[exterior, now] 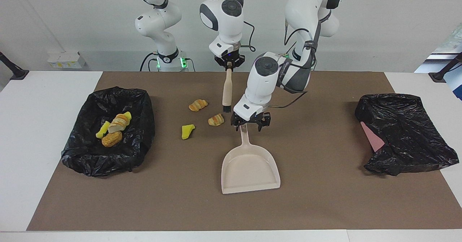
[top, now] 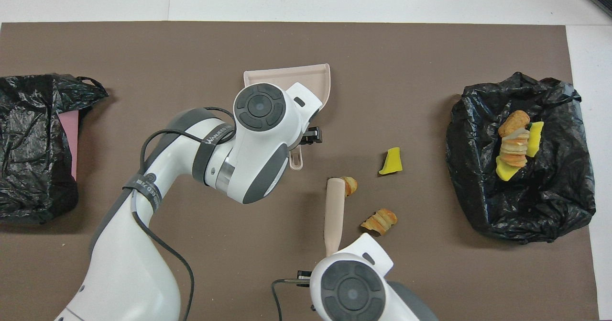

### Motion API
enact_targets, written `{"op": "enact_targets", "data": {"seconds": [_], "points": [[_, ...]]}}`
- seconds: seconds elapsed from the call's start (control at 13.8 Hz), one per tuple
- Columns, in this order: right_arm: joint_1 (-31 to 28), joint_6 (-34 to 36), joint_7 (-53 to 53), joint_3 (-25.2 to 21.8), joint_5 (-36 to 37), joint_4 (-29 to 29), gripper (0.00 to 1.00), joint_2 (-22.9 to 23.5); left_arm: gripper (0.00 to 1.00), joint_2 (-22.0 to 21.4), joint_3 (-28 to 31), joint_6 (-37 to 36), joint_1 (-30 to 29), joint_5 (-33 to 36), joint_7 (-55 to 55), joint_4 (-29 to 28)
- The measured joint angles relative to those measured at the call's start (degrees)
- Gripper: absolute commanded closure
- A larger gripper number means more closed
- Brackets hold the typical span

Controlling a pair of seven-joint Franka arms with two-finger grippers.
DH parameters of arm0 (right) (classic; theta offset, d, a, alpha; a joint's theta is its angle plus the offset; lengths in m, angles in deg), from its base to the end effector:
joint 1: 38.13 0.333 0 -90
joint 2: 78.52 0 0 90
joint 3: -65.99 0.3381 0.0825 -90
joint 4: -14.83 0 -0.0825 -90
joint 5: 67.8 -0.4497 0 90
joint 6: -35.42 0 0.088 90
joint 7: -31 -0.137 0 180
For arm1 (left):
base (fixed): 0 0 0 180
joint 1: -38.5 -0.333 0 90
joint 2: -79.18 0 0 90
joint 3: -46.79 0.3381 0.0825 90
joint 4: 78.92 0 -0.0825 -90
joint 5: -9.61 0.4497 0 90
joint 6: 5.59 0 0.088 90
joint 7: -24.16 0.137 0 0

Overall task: Sweep and dump trash in bin
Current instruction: 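Grasp the dustpan with the left gripper while the right gripper grasps the brush, then sweep the bread pieces into the dustpan with the right gripper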

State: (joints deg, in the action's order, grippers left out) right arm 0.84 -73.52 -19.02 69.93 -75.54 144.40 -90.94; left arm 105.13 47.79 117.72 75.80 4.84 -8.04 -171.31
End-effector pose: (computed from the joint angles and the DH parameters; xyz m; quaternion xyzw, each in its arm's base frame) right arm 0.3668 0.3598 0.4013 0.9919 -0.0894 -0.0889 0.0140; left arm 0.6058 -0.4535 0.3314 0.9984 -0.0154 0.0179 0.0508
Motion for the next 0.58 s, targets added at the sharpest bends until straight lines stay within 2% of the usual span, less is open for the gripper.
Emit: {"op": "enact_targets", "data": {"seconds": [0.07, 0.15, 0.22, 0.58], "points": [[-2.39, 0.3, -0.8, -0.03, 0.02, 1.74, 1.0, -1.79, 0.65, 0.39, 0.03, 0.28, 0.02, 0.0, -0.14, -0.01], [-4.85, 0.46, -1.37, -0.06, 0.03, 3.46, 1.0, -3.14, 0.87, 0.5, 0.19, 0.58, 0.0, 0.0, -0.14, -0.12], [-6.87, 0.48, -2.3, -0.11, 0.03, 4.99, 1.0, -3.99, 1.0, 0.5, 0.33, 0.9, -0.04, 0.0, -0.14, -0.33], [-13.01, 0.46, -11.3, -0.15, -0.57, 9.08, 1.0, -4.64, 1.0, 0.43, 0.67, 1.2, -0.44, 0.0, 1.25, -0.72]]}}
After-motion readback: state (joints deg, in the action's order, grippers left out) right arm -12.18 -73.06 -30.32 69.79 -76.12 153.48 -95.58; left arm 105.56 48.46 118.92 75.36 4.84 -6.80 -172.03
